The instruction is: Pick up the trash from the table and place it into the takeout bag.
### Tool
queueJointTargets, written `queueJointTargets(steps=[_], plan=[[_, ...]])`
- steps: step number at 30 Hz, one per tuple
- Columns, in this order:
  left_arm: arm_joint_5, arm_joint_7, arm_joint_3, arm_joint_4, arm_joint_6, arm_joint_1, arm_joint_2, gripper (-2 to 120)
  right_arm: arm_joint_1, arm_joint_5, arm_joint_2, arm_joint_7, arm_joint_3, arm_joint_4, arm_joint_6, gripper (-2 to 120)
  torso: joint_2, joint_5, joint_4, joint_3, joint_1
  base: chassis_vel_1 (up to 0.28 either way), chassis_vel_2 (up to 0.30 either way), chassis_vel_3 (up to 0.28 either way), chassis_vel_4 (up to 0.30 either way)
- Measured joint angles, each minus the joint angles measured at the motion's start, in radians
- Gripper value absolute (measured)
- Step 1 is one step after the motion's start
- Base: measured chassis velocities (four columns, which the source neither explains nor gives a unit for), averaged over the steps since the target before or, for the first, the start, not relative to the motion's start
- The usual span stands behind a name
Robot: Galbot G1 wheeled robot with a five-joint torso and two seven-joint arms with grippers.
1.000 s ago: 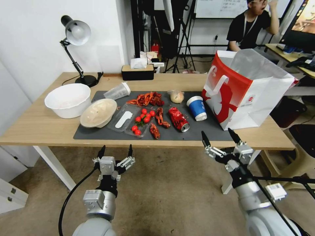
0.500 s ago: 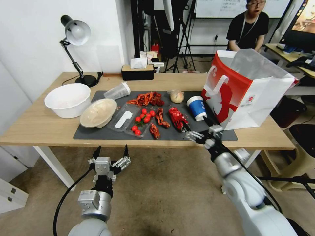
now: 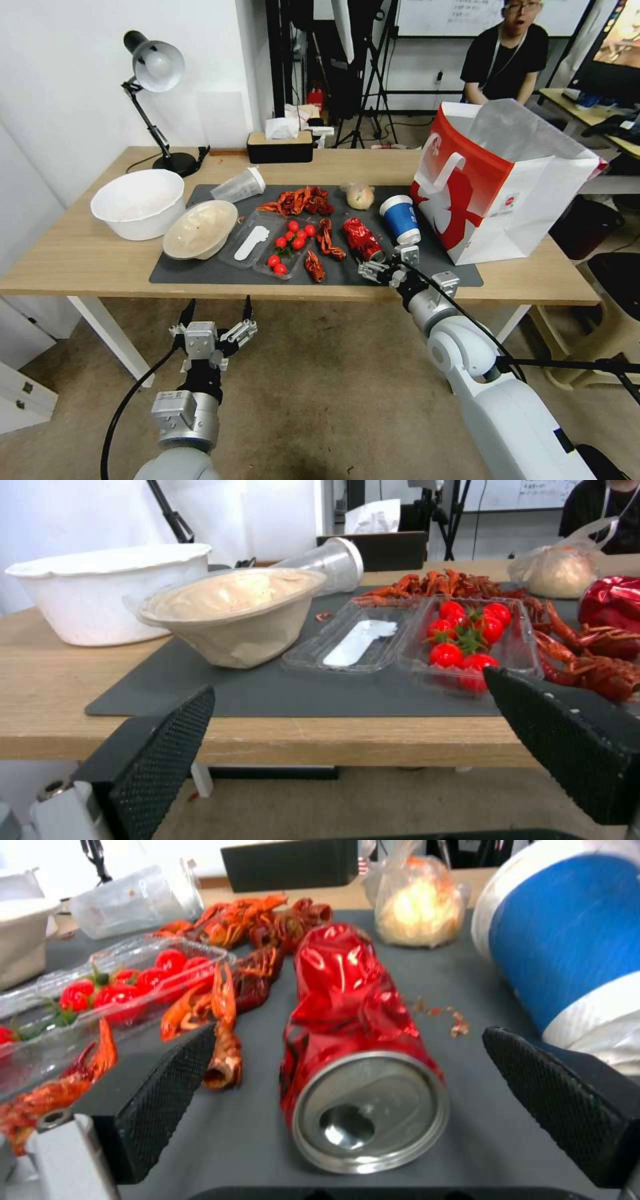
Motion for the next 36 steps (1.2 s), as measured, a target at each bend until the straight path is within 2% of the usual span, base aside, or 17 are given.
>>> queueJointTargets(steps=[6,9,10,11,13,15,16,18,31,33,34,36], plan=[[-0.001,-0.003,-0.003,0.008,-0.002,-0.007,0.003,100,0.007,-0.002,0.012,-0.007,0.003,-0.023,-0.007,100,0.0,0.0,0.0,0.0,0.0,0.0,0.0,0.0,0.0],[0.0,-0.004,-0.006,0.008,-0.002,-0.008,0.003,100,0.014,-0.002,0.014,-0.007,0.003,-0.031,-0.007,95,0.0,0.0,0.0,0.0,0.0,0.0,0.0,0.0,0.0],[0.0,-0.005,-0.007,0.008,-0.002,-0.009,0.003,100,0.017,-0.002,0.015,-0.007,0.003,-0.034,-0.007,89,0.0,0.0,0.0001,0.0,0.0,0.0,0.0,0.0,0.0],[0.0,-0.005,-0.007,0.008,-0.002,-0.009,0.003,100,0.017,-0.002,0.015,-0.007,0.003,-0.034,-0.007,89,0.0,0.0,0.0001,0.0,0.0,0.0,0.0,0.0,0.0],[0.0,-0.008,-0.008,0.008,-0.002,-0.011,0.004,100,0.02,-0.002,0.015,-0.007,0.003,-0.04,-0.006,76,0.0,-0.0001,0.0001,0.0,0.0,0.0,0.0,0.0,0.0],[0.0,-0.008,-0.008,0.008,-0.002,-0.011,0.004,100,0.02,-0.002,0.015,-0.007,0.003,-0.04,-0.006,76,0.0,-0.0001,0.0001,0.0,0.0,0.0,0.0,0.0,0.0],[-0.001,-0.011,-0.008,0.008,-0.002,-0.012,0.005,100,0.023,-0.002,0.016,-0.007,0.003,-0.046,-0.006,61,0.0,0.0,0.0001,0.0,0.0,0.0,0.0,0.0,0.0],[-0.003,-0.015,-0.008,0.008,-0.002,-0.014,0.007,100,0.028,-0.002,0.018,-0.007,0.003,-0.057,-0.004,55,0.0,0.0,0.0001,0.0,0.0,0.0,0.0,0.0,0.0],[-0.009,-0.022,-0.003,0.026,-0.007,-0.025,0.02,100,0.027,-0.003,0.011,-0.051,0.011,-0.054,0.029,52,0.0,0.0002,0.0001,0.0,0.0,0.0,0.0,0.0,0.0],[-0.006,-0.022,0.0,0.02,-0.008,-0.022,0.02,100,0.013,0.02,-0.029,-0.089,0.047,0.042,0.093,52,0.0,0.0003,0.0,0.0,0.0,0.0,0.0,0.0,0.0],[-0.006,-0.022,0.0,0.02,-0.008,-0.022,0.02,100,0.013,0.02,-0.029,-0.089,0.047,0.042,0.093,52,0.0,0.0003,0.0,0.0,0.0,0.0,0.0,0.0,0.0],[-0.003,-0.022,0.001,0.016,-0.008,-0.02,0.019,100,0.028,0.07,-0.072,-0.074,0.085,0.125,0.112,52,0.0,0.0001,-0.0002,0.0,0.0,0.0,0.0,0.0,0.0]])
